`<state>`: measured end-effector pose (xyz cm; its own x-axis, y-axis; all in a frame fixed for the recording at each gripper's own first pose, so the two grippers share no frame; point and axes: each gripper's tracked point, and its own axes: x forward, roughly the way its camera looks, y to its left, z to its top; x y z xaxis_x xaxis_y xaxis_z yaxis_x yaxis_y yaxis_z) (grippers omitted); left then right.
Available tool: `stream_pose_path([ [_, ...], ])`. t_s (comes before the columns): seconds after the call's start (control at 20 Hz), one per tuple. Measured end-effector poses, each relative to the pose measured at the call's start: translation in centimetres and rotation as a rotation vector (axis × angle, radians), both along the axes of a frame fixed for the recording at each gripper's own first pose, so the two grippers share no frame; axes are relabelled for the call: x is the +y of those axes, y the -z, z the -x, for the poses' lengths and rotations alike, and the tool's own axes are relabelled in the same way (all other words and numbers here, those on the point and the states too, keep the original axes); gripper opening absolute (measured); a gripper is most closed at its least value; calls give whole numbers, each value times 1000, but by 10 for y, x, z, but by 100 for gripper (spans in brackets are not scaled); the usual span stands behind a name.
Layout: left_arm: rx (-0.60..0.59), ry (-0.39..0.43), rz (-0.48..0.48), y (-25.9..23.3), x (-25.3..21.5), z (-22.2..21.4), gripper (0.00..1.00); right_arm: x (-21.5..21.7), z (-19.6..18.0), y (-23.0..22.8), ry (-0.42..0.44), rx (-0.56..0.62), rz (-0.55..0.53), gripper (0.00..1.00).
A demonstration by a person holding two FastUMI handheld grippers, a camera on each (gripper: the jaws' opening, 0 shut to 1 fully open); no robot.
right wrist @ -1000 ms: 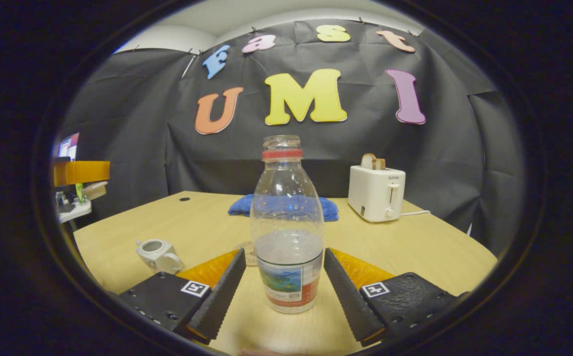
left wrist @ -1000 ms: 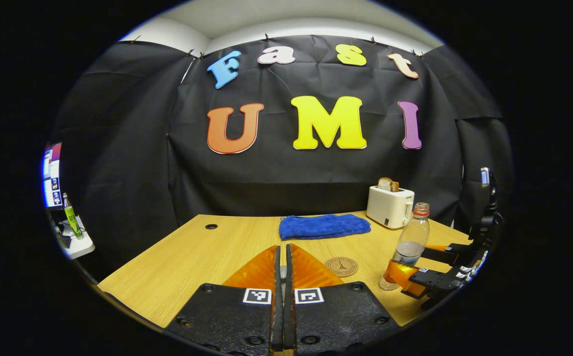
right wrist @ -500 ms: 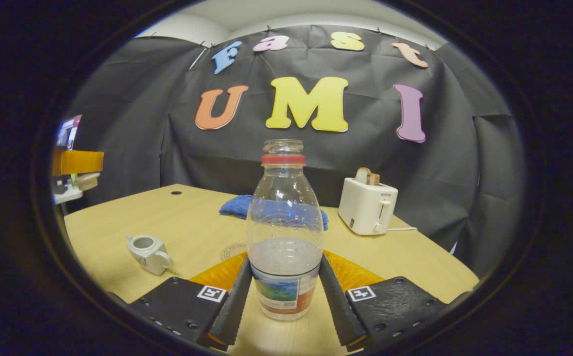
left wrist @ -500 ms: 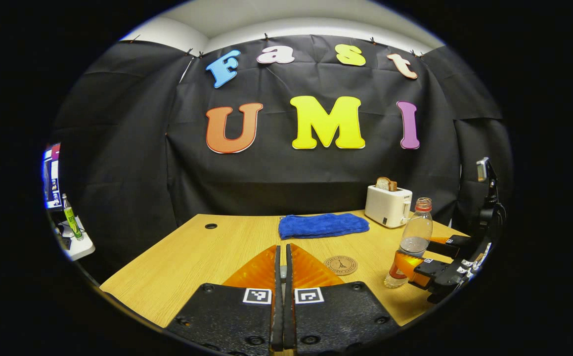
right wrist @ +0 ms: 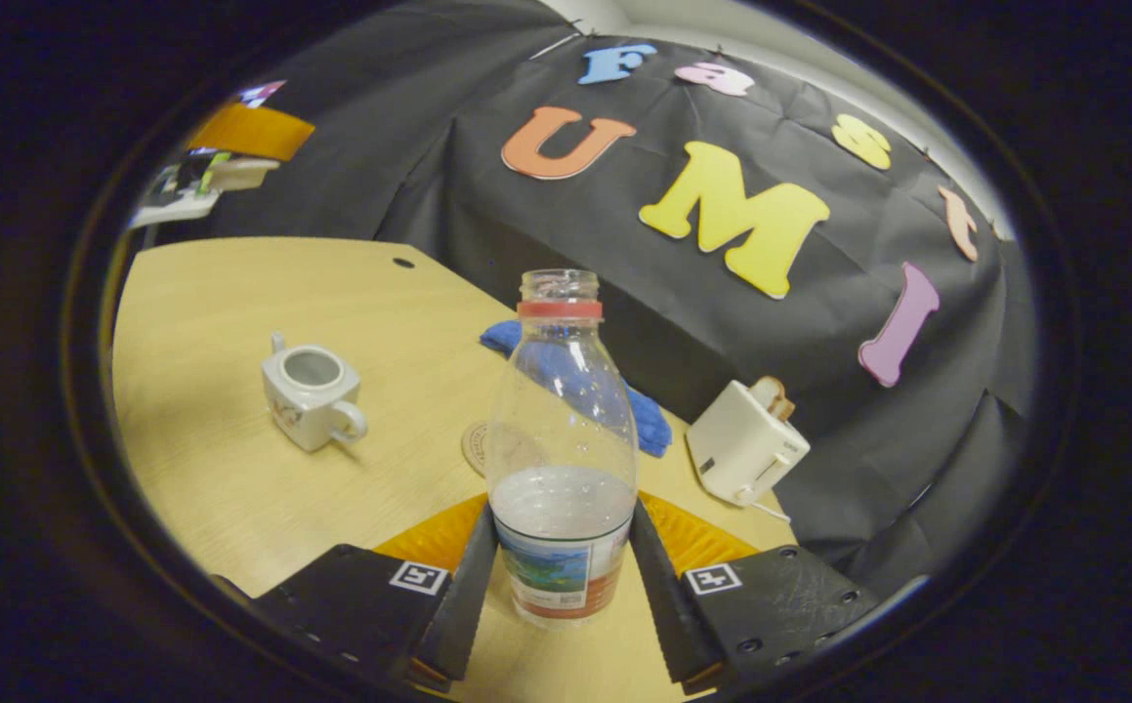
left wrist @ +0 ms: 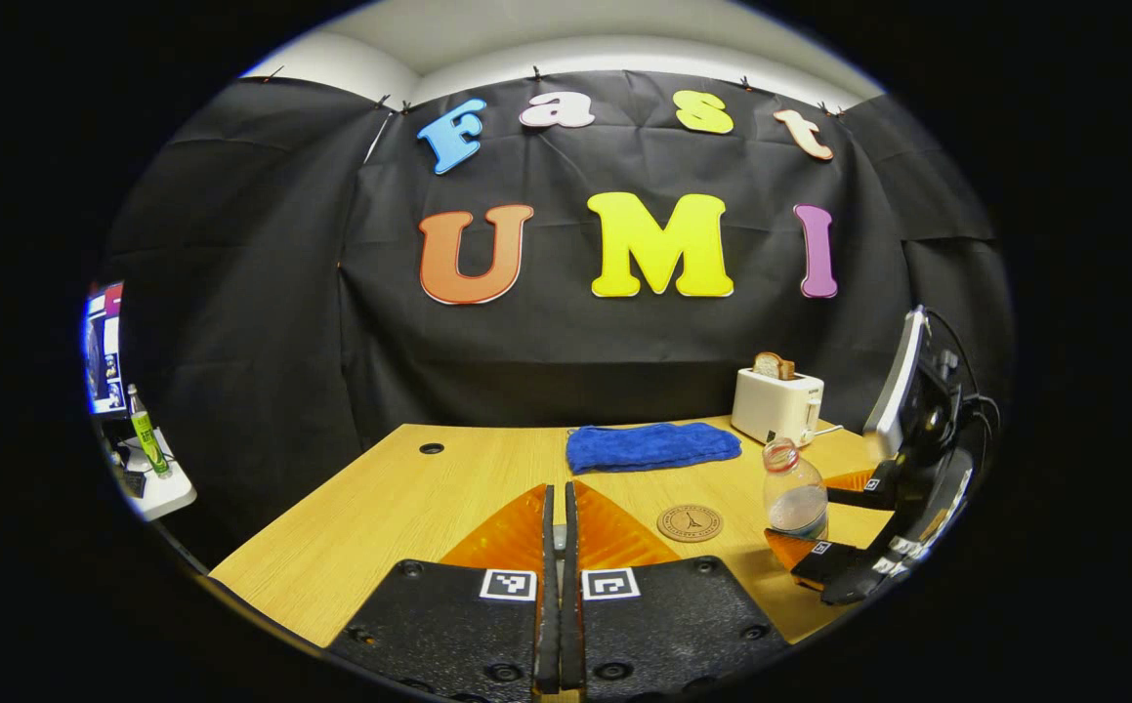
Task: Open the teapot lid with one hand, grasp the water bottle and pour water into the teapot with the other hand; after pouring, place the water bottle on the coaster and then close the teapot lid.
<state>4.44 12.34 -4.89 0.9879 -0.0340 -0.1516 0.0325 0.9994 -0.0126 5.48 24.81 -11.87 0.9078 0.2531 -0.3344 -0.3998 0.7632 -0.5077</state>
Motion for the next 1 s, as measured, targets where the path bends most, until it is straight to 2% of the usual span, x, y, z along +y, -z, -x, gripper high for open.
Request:
stream_pose_path([
  [0.2, 4, -19, 22, 0, 15, -1, 3, 15, -3, 12, -21, -85, 256, 73],
  [0.4, -2, -29, 33, -3, 25, 2, 3, 33, -5, 17, -61, -193, 456, 73],
  [1.0, -10, -43, 23, -6, 39, 3, 3, 49, -8, -12, -89, -469, 784, 74],
])
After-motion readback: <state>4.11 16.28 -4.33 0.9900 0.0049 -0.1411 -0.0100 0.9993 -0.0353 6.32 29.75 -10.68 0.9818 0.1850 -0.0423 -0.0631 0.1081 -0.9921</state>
